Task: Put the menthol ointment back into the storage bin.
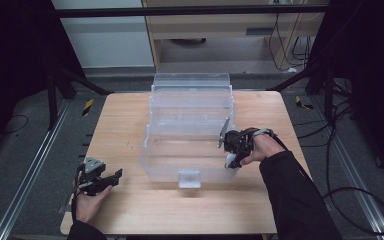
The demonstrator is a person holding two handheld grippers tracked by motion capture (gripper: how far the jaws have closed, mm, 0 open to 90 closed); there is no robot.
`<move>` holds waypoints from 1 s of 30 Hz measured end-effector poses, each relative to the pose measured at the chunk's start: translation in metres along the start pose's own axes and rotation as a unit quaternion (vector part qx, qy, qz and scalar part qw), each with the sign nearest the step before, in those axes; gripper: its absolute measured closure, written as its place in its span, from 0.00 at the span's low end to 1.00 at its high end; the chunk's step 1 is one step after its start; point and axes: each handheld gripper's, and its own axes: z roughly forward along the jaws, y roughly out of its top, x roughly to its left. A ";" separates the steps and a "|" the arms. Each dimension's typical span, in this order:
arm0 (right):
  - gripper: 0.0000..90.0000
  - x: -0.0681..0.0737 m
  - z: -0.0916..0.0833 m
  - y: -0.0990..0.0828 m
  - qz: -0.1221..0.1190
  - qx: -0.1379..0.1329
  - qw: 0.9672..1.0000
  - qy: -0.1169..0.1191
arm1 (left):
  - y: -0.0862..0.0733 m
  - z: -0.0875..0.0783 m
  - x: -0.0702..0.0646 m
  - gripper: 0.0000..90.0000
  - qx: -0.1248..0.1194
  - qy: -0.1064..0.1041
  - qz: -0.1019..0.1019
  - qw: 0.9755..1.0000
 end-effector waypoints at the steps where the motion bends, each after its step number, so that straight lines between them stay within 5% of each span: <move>1: 0.56 0.000 0.000 0.000 -0.001 -0.001 1.000 -0.001 | 0.000 0.000 0.000 0.34 0.000 0.000 0.000 1.000; 30: 0.56 -0.002 0.012 -0.002 0.001 -0.001 1.000 0.002 | 0.000 0.000 0.000 0.34 0.001 0.001 0.001 1.000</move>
